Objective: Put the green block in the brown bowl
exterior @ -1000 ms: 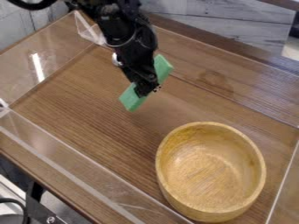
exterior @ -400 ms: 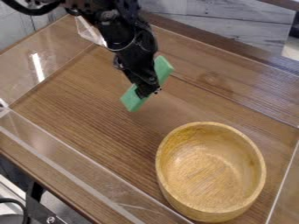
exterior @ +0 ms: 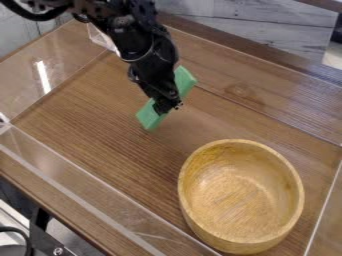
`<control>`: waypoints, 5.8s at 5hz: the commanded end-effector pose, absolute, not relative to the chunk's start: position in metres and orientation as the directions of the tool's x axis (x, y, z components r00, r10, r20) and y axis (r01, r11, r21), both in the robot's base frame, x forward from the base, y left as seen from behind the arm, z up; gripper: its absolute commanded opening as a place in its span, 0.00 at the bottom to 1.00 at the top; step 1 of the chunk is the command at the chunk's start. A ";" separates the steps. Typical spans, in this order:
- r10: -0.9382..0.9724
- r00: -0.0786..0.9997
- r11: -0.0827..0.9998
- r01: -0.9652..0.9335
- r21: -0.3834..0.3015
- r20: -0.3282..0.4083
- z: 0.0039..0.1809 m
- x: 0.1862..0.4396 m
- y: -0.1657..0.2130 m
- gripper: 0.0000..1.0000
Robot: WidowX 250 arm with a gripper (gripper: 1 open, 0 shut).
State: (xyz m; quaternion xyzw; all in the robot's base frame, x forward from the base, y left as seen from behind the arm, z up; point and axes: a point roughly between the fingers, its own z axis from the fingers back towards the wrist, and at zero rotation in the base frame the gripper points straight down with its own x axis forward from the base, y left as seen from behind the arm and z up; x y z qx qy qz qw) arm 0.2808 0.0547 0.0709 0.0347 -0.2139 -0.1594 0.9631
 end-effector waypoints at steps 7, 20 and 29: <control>-0.234 0.867 0.972 0.209 0.105 0.441 0.083 0.294 0.055 0.00; -0.295 0.847 0.940 0.340 -0.023 0.442 0.102 0.229 -0.091 0.00; -0.192 0.915 0.955 0.257 -0.147 0.356 0.068 0.246 -0.077 0.00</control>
